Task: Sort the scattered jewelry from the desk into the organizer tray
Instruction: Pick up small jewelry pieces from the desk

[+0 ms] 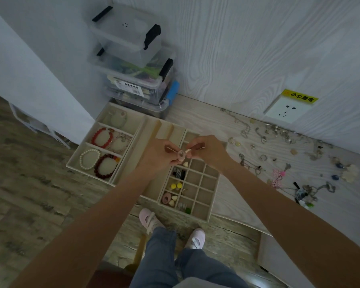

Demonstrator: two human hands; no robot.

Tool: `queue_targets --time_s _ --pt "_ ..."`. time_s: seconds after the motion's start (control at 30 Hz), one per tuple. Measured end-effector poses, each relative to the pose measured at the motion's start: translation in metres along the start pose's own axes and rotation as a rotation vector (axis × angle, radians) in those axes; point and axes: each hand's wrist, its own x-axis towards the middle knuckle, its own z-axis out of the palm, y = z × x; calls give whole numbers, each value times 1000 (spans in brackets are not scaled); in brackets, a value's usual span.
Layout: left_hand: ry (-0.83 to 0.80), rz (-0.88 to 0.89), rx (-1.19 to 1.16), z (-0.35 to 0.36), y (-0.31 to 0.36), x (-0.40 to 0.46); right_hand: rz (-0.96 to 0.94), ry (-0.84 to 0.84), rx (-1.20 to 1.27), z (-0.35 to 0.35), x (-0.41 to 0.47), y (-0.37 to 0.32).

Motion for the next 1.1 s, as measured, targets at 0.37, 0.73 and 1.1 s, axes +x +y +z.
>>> queue_targets --time_s 0.37,0.73,1.1 --pt "49 -81 113 7 5 2 -34 45 -171 9 4 9" --pt "58 -113 424 23 -2 15 -57 55 -609 20 -2 15" --pt "4 238 983 18 1 -1 -72 88 -702 26 -9 17"
